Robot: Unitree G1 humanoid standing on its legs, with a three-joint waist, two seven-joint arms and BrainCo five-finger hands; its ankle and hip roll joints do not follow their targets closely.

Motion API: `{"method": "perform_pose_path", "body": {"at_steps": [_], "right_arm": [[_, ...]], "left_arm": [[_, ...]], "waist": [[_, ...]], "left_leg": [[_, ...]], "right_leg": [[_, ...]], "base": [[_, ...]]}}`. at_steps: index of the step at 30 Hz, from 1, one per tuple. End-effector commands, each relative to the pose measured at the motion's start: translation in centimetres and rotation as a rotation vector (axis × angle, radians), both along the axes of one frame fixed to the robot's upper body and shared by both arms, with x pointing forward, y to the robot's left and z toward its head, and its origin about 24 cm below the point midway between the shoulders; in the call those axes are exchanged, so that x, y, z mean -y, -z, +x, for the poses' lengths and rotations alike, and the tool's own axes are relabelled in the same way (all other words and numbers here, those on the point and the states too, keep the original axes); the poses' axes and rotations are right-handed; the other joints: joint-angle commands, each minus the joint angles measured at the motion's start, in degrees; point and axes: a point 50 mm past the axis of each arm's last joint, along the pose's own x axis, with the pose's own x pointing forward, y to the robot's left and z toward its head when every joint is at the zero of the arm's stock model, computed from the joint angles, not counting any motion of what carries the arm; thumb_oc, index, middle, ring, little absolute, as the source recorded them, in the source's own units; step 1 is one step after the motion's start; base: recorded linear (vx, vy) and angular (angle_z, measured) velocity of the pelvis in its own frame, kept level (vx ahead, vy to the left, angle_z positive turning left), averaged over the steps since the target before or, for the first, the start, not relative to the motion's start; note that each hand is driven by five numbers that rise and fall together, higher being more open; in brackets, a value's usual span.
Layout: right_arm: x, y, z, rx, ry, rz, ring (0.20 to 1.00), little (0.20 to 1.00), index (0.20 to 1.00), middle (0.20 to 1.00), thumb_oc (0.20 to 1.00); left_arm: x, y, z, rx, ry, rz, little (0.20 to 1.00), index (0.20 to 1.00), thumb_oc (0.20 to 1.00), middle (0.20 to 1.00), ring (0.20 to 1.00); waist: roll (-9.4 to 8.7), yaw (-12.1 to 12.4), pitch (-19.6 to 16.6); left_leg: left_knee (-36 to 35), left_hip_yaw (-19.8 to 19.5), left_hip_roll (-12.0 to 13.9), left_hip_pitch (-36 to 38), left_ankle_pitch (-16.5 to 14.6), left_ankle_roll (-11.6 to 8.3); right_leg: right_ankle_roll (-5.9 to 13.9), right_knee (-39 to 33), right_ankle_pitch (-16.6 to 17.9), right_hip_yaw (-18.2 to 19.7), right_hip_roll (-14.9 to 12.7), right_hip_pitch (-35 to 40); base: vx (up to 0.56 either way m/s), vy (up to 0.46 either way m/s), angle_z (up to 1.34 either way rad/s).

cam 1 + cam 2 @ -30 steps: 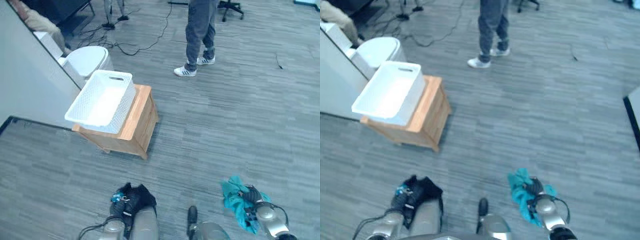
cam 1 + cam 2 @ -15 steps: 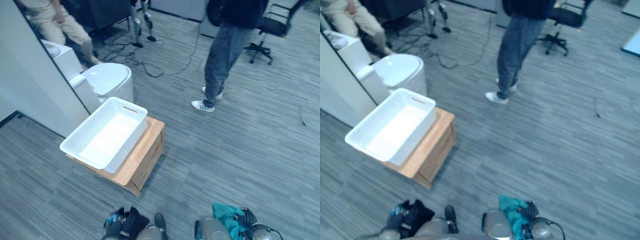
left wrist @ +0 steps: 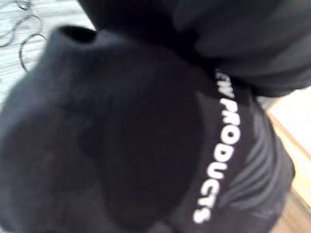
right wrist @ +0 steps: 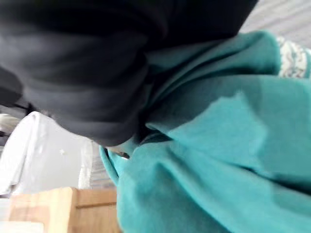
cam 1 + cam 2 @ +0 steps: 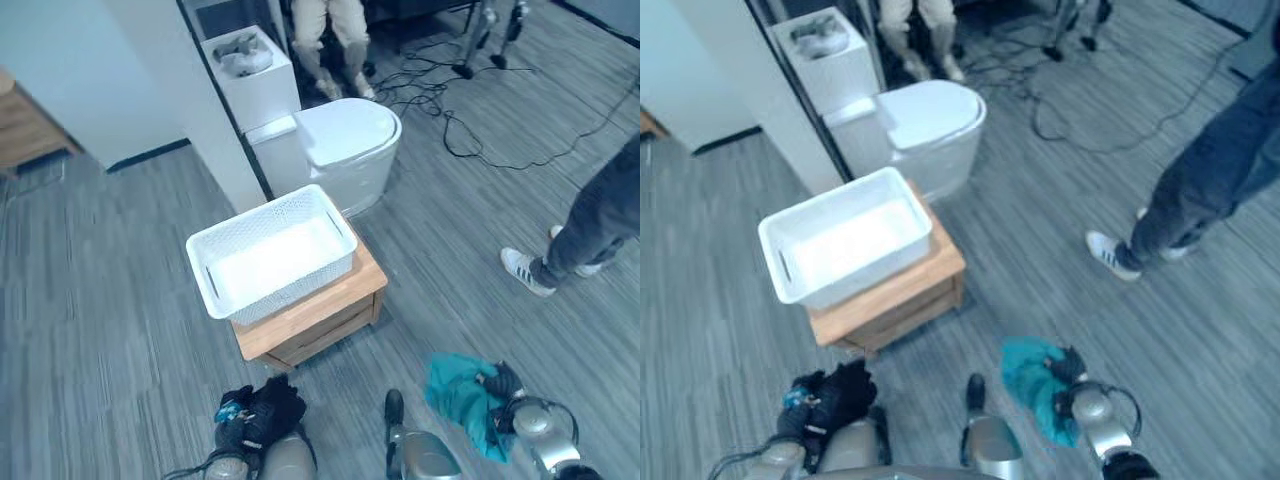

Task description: Tidy up the quilt and then pick up the clothes from the bed and put them into the laundry hamper.

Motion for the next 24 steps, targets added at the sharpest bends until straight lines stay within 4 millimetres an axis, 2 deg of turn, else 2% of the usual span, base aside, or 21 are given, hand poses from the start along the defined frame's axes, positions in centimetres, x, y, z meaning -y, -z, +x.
{"method": "perform_pose_path", "body": {"at_steps": [1,3,4,6,7,8,9,10,12,13,14,15,16,17,18,19,20,22,23,24], "right_arm": [[1.2,-2.0,0.4,0.104,-0.006,-0.05,0.2,0.2,0.2,0.2,0.2],[1.3,-2.7,0.8,0.135,-0.006,-0.06,0.2,0.2,0.2,0.2,0.2],[1.5,-4.3,1.4,0.211,-0.013,-0.076,0.2,0.2,0.2,0.2,0.2],[1.7,-6.2,1.9,0.298,-0.037,-0.102,0.2,0.2,0.2,0.2,0.2],[1.6,-7.1,2.2,0.334,-0.051,-0.108,0.2,0.2,0.2,0.2,0.2],[1.6,-7.1,2.2,0.334,-0.051,-0.108,0.2,0.2,0.2,0.2,0.2],[1.5,-8.1,2.6,0.38,-0.066,-0.12,0.2,0.2,0.2,0.2,0.2],[1.3,-9.6,3.0,0.445,-0.088,-0.139,0.2,0.2,0.2,0.2,0.2],[1.1,-12.3,3.5,0.559,-0.125,-0.159,0.2,0.2,0.2,0.2,0.2],[0.6,-16.3,4.5,0.705,-0.212,-0.214,0.2,0.2,0.2,0.2,0.2],[0.5,-17.6,4.6,0.749,-0.241,-0.238,0.2,0.2,0.2,0.2,0.2],[0.5,-17.6,4.6,0.75,-0.241,-0.238,0.2,0.2,0.2,0.2,0.2],[0.6,-19.0,5.1,0.797,-0.247,-0.269,0.2,0.2,0.2,0.2,0.2],[-0.4,-21.3,5.8,0.88,-0.306,-0.297,0.2,0.2,0.2,0.2,0.2],[-0.9,-22.4,6.2,0.911,-0.342,-0.302,0.2,0.2,0.2,0.2,0.2],[-0.9,-22.4,6.2,0.911,-0.344,-0.302,0.2,0.2,0.2,0.2,0.2],[-1.6,-23.6,6.9,0.936,-0.394,-0.31,0.2,0.2,0.2,0.2,0.2],[-3.3,-24.6,7.7,0.961,-0.471,-0.298,0.2,0.2,0.2,0.2,0.2],[-3.3,-24.6,7.8,0.961,-0.474,-0.298,0.2,0.2,0.2,0.2,0.2],[-3.9,-25.1,8.0,0.976,-0.501,-0.298,0.2,0.2,0.2,0.2,0.2]], "left_arm": [[-1.7,-1.0,1.7,0.047,0.002,0.052,0.2,0.2,0.2,0.2,0.2],[-1.8,-1.0,1.4,0.039,-0.008,0.053,0.2,0.2,0.2,0.2,0.2],[-2.2,-0.7,0.7,0.004,-0.023,0.065,0.2,0.2,0.2,0.2,0.2],[-2.6,-0.7,0.3,-0.011,-0.015,0.079,0.2,0.2,0.2,0.2,0.2],[-2.9,-0.7,0.1,-0.02,-0.023,0.083,0.2,0.2,0.2,0.2,0.2],[-2.9,-0.7,0.1,-0.02,-0.023,0.083,0.2,0.2,0.2,0.2,0.2],[-3.3,-0.8,0.0,-0.027,-0.025,0.1,0.2,0.2,0.2,0.2,0.2],[-3.7,-0.9,0.0,-0.033,-0.022,0.115,0.2,0.2,0.2,0.2,0.2],[-4.2,-1.1,0.0,-0.031,-0.024,0.124,0.2,0.2,0.2,0.2,0.2],[-4.7,-1.3,0.2,-0.029,-0.013,0.129,0.2,0.2,0.2,0.2,0.2],[-5.4,-1.5,0.1,-0.041,-0.009,0.146,0.2,0.2,0.2,0.2,0.2],[-5.4,-1.5,0.2,-0.04,-0.009,0.147,0.2,0.2,0.2,0.2,0.2],[-5.7,-1.8,0.5,-0.025,-0.009,0.155,0.2,0.2,0.2,0.2,0.2],[-5.8,-2.0,0.7,-0.012,-0.009,0.157,0.2,0.2,0.2,0.2,0.2],[-5.7,-2.0,0.7,-0.003,-0.006,0.151,0.2,0.2,0.2,0.2,0.2],[-5.6,-2.0,0.7,-0.003,-0.008,0.149,0.2,0.2,0.2,0.2,0.2],[-5.1,-1.9,0.7,0.015,-0.007,0.13,0.2,0.2,0.2,0.2,0.2],[-4.6,-2.1,1.2,0.053,-0.001,0.112,0.2,0.2,0.2,0.2,0.2],[-4.6,-2.1,1.2,0.054,-0.004,0.111,0.2,0.2,0.2,0.2,0.2],[-4.6,-2.6,1.9,0.102,-0.002,0.107,0.2,0.2,0.2,0.2,0.2]], "waist": [[2.55,-2.3,0.07],[2.73,-2.78,-0.59],[2.49,-3.34,-1.67],[2.1,-4.07,-2.7],[1.7,-4.3,-2.7],[1.63,-4.24,-2.7],[1.23,-4.63,-2.28],[1.09,-4.88,-2.13],[0.8,-6.15,-1.95],[0.07,-7.26,-2.2],[-0.43,-7.37,-2.51],[-0.44,-7.42,-2.54],[-0.65,-6.91,-2.56],[-0.79,-5.67,-3.28],[-0.5,-4.9,-3.62],[-0.43,-5.06,-3.58],[0.26,-4.04,-3.99],[0.86,-2.9,-3.87],[0.9,-3.08,-3.81],[1.16,-2.28,-3.67]], "left_leg": [[-4.75,6.66,0.24,2.66,-0.77,1.82],[-7.09,6.45,-0.41,3.99,-0.53,2.32],[-8.75,5.51,-1.17,5.3,-0.31,2.67],[-11.74,5.69,-2.39,8.06,-0.97,3.97],[-13.15,5.74,-3.26,9.42,-1.04,4.57],[-13.29,5.81,-3.41,9.49,-0.99,4.63],[-14.48,5.51,-3.86,10.57,-0.95,4.95],[-15.53,5.23,-3.55,10.98,-0.66,4.91],[-16.47,3.12,-3.12,11.66,-0.98,4.23],[-16.98,-0.43,-3.87,11.53,-1.3,3.49],[-16.85,-2.24,-4.46,11.61,-2.03,3.57],[-16.93,-2.29,-4.41,11.45,-1.71,3.53],[-16.77,-2.88,-4.41,11.28,-1.52,3.36],[-16.63,-2.73,-4.38,11.2,-1.6,3.24],[-16.64,-2.67,-4.24,11.3,-1.62,3.09],[-16.64,-2.74,-4.2,11.33,-1.64,3.07],[-16.76,-2.9,-3.74,11.56,-1.51,2.77],[-16.86,-3.48,-3.37,11.51,-1.08,2.4],[-16.87,-3.53,-3.34,11.53,-1.08,2.38],[-17.01,-3.83,-3.1,11.3,-0.72,2.08]], "right_leg": [[6.07,7.59,-13.7,0.91,-4.97,3.86],[6.61,8.35,-13.84,0.2,-5.03,4.08],[7.61,11.86,-14.08,-1.06,-5.77,3.85],[9.0,17.46,-13.54,-1.19,-6.78,2.43],[10.21,21.62,-11.15,-0.7,-7.88,0.93],[10.28,21.82,-11.24,-0.58,-8.0,0.8],[11.67,25.46,-8.29,0.84,-8.47,-0.85],[12.1,27.83,-7.47,3.23,-7.57,-3.13],[10.7,25.59,-10.2,8.43,-4.27,-5.33],[8.73,13.85,-11.59,13.59,-0.71,-5.7],[8.12,9.87,-11.78,15.18,-0.6,-3.99],[8.05,9.54,-11.38,15.12,-0.58,-4.0],[8.35,9.03,-10.8,15.36,-0.41,-3.8],[7.9,7.14,-10.48,14.82,-1.16,-2.3],[7.74,5.73,-10.13,14.0,-1.37,-1.39],[7.73,5.47,-10.01,13.91,-1.36,-1.21],[7.43,3.56,-9.51,12.57,-1.73,0.28],[7.2,2.0,-9.11,11.49,-1.81,1.5],[7.18,1.88,-9.06,11.43,-1.8,1.61],[7.11,1.54,-9.06,10.73,-1.91,1.82]], "base": [[0.22,0.12,0.13],[0.13,0.102,0.39],[0.17,0.136,0.49],[0.2,0.154,0.38],[0.1,0.088,0.4],[0.06,0.064,0.21],[0.03,0.012,0.12],[0.05,-0.011,0.14],[0.11,-0.095,0.43],[0.22,-0.168,1.01],[0.18,-0.159,1.28],[0.07,-0.105,1.08],[0.07,-0.144,1.38],[0.11,-0.19,1.28],[0.1,-0.133,0.85],[0.13,-0.101,0.15],[0.13,-0.084,0.11],[0.11,-0.092,0.45],[0.04,-0.073,0.42],[0.03,-0.072,0.17]]}}
